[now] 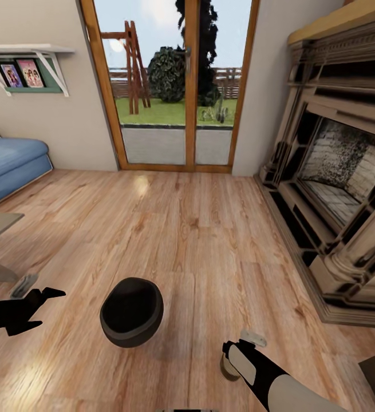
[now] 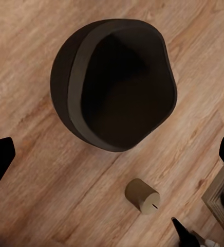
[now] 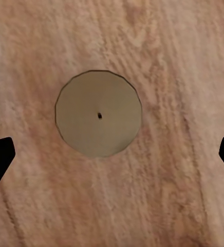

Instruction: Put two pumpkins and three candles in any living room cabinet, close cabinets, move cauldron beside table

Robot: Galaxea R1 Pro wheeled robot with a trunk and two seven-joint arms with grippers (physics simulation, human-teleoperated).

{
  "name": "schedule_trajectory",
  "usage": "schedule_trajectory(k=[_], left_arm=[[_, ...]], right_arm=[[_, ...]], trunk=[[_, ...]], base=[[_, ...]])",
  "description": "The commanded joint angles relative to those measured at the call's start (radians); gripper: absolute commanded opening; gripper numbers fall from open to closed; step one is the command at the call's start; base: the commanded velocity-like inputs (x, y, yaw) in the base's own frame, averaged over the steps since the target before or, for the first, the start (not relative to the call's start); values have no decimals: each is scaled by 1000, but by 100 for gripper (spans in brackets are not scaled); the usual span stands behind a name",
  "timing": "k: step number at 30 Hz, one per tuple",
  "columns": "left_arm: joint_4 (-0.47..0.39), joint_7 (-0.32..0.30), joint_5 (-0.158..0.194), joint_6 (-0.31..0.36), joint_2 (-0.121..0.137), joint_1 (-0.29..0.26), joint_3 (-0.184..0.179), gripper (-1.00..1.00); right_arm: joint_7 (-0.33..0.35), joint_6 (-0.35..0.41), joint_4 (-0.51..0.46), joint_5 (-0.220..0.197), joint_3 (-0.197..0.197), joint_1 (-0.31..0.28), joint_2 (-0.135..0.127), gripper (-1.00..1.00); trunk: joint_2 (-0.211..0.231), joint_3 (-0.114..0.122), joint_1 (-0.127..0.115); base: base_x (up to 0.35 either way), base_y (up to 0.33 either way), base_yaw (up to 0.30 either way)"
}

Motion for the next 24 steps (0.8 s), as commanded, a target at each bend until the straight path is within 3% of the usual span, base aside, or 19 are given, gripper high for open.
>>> schedule_trajectory(k=[1,8,16,21,24], left_arm=[[-1,10,9,2,0,-1,1,100],[5,10,8,2,1,-1,4,100],[29,9,8,2,1,-1,15,100],[30,9,8,2,1,-1,17,100],[31,9,9,3,1,-1,19,100]], right_arm=[[-7,6,-2,-4,8,-1,0,100],[54,6,8,50,7,-1,2,100],[63,5,26,61,7,-1,2,100],[64,5,27,62,8,-1,2,100],[65,5,27,62,7,-1,2,100]], trunk=[[-8,-4,4],[-57,-26,31],[-113,-51,61],[-114,-70,64],[-114,-70,64]], base=[[0,0,0],[0,0,0],[0,0,0],[0,0,0],[0,0,0]])
